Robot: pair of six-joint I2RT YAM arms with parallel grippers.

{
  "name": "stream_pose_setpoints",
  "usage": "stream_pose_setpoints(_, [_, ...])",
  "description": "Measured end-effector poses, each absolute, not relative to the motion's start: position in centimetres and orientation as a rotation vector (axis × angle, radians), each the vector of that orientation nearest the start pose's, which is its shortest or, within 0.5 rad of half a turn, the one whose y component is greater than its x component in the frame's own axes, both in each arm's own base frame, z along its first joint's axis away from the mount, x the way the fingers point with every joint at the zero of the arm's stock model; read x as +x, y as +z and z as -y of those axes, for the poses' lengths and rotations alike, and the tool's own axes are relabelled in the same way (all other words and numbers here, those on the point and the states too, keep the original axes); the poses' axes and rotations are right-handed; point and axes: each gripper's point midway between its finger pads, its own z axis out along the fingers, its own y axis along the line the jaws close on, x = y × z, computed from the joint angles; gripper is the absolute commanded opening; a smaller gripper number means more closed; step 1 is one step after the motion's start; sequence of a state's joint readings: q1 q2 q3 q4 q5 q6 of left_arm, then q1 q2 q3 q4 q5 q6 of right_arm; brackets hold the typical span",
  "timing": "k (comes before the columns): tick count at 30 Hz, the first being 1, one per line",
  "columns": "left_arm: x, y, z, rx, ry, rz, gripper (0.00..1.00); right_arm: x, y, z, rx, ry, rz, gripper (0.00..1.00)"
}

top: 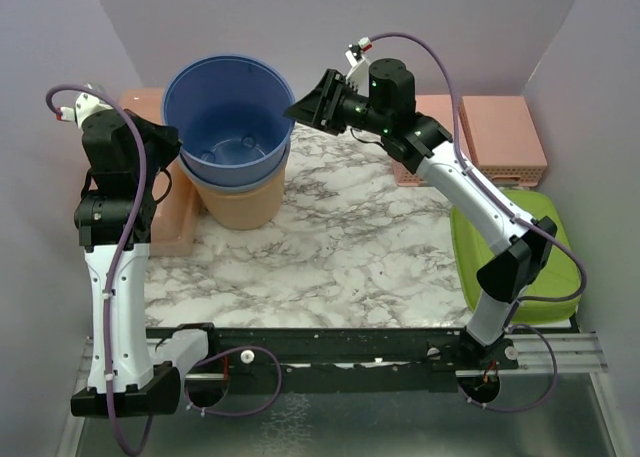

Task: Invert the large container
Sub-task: Pick up the container from the container.

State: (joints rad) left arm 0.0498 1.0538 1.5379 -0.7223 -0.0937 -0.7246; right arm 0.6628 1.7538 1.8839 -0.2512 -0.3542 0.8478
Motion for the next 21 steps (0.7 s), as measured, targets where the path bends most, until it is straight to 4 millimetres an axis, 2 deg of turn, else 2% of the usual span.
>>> stream_pose_setpoints(7, [31.5, 42.1, -0.3, -0.745, -0.400, -1.664, 0.00, 36.2, 39.7, -40.2, -0.133, 1.388, -1.954, 0.44])
stream_pose_setpoints(13, [31.5, 42.1, -0.2, -0.740, -0.405, -1.664, 0.00, 36.0, 40.9, -40.0, -0.145, 1.389, -1.937, 0.28])
stream_pose_setpoints(21, [31.3, 42.5, -0.1, -0.715, -0.402, -1.655, 0.00, 35.7, 40.9, -40.0, -0.148, 1.413, -1.954, 0.12])
